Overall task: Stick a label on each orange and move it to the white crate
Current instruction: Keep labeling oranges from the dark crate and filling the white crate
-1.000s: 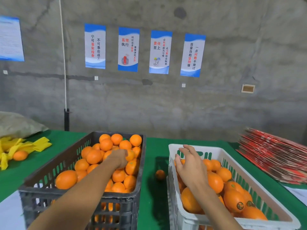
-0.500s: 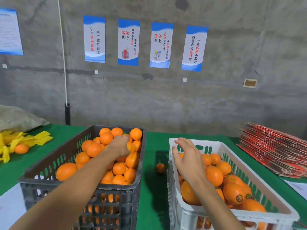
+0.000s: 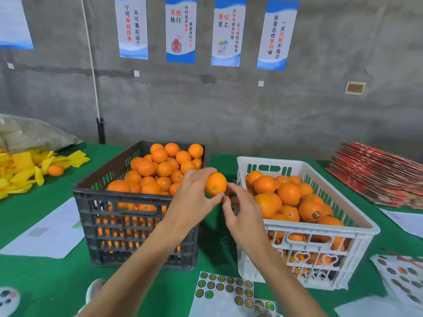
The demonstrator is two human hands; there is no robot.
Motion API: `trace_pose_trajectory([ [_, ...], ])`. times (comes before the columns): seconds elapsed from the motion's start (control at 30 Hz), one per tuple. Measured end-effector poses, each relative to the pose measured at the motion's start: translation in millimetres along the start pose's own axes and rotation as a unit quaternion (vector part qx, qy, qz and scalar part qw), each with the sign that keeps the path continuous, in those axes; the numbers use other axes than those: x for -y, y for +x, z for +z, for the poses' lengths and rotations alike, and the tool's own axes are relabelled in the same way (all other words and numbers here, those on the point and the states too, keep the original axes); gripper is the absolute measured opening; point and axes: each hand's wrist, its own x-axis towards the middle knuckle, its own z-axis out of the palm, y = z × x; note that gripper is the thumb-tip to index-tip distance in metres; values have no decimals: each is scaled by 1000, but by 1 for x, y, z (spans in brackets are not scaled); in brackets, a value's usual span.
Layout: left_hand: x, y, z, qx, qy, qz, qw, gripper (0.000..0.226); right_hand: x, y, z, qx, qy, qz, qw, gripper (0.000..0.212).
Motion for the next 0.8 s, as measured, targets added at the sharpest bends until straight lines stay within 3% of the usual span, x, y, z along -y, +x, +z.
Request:
trace_pose_trajectory([
  [0.23, -3, -106, 42, 48, 6, 28, 998, 62, -33, -110, 13, 7, 82, 84, 993, 30],
  [0.43, 24, -157, 89, 114, -76, -150, 979, 61, -69, -148, 23, 103, 32, 144, 984, 25],
  [0.57, 38, -179, 115, 99, -178, -318, 926, 57, -91, -149, 26, 215, -47, 152, 963, 14],
  [0.67, 41, -198, 126, 53, -293, -355, 886, 46, -101, -156, 28, 306, -46, 141, 940, 33],
  [0.8, 46, -203, 131, 32, -327, -370, 869, 43, -108, -153, 29, 327, 0, 169, 930, 35],
])
